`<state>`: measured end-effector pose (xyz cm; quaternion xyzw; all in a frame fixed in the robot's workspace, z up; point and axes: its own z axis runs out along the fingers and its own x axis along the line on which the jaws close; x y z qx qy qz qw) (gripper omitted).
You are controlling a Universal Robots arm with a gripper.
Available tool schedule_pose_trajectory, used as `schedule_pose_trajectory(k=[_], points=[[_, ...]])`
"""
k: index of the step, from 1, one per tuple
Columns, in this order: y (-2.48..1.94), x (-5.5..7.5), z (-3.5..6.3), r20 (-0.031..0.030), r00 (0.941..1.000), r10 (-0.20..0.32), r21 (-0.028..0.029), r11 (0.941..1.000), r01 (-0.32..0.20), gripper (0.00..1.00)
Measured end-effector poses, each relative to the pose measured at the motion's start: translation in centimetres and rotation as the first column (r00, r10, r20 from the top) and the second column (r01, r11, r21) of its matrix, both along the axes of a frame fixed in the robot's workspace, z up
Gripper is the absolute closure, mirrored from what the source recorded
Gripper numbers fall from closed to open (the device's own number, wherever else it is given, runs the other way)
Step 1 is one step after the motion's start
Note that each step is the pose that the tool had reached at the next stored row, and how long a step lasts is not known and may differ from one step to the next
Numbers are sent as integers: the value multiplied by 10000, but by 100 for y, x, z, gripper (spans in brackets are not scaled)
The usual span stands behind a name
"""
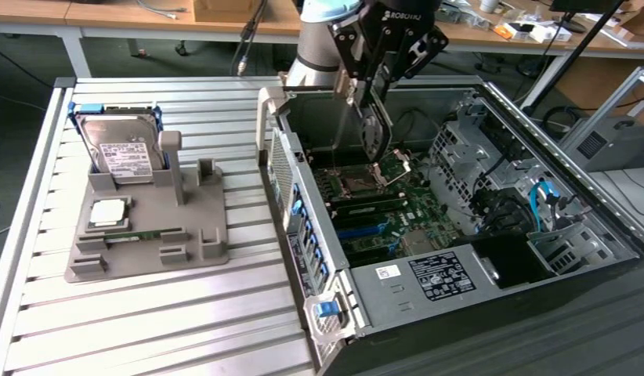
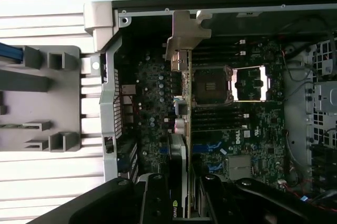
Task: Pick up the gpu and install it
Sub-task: 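Pick up the gpu and move the gpu toward the slot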
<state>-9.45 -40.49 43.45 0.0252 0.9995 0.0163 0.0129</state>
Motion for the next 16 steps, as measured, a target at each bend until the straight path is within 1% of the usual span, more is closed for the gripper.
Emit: schedule_pose_trajectory(k=[16], points=[[0,192,-5,0,10000,-1,-12,10000,1,73]])
